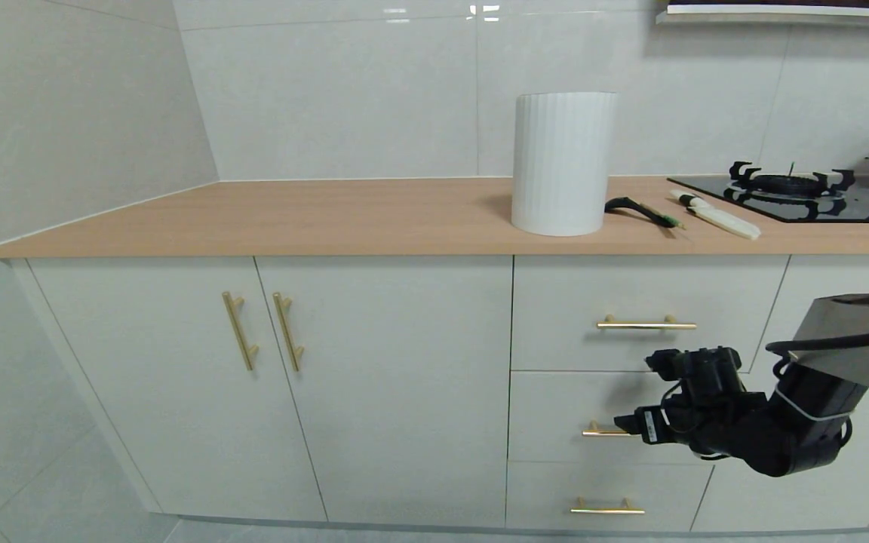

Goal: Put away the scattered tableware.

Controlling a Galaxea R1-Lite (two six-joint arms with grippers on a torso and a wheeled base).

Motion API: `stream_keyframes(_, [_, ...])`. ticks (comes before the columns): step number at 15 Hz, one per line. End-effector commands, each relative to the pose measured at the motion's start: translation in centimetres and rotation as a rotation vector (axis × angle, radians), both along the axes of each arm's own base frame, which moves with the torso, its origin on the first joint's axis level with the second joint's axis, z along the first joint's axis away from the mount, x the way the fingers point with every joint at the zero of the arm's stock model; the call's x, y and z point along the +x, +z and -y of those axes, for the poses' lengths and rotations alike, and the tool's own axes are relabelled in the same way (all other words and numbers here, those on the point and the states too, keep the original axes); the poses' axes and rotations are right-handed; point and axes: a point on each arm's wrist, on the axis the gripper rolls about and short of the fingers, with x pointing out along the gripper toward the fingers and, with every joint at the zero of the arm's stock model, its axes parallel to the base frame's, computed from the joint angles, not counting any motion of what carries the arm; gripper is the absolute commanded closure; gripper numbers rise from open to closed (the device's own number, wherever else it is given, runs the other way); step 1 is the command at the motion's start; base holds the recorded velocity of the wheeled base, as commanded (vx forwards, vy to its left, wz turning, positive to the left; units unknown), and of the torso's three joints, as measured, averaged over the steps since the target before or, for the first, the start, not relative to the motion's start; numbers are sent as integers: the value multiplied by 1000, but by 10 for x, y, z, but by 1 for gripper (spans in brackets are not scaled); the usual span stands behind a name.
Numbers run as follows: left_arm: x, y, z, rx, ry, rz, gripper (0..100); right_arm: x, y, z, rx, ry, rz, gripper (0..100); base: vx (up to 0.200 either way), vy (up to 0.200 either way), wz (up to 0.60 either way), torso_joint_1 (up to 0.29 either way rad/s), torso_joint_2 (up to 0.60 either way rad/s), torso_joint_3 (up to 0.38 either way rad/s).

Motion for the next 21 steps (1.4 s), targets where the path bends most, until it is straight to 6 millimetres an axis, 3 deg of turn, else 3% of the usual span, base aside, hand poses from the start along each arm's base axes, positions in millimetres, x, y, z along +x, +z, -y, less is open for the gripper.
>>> stream_keyframes(1, [0, 0, 0, 0, 0, 0, 0, 13, -16, 0, -9, -14, -14, 0, 0, 0, 0, 0, 0, 0])
stream_keyframes(12, [0, 0, 0, 0, 0, 0, 0, 25, -43, 1, -80, -83, -38, 0, 0, 0, 0, 0, 0, 0])
stream_keyframes(21, [0, 0, 0, 0, 0, 0, 0, 22, -44, 2, -94, -81, -95, 0, 0, 0, 0, 0, 0, 0])
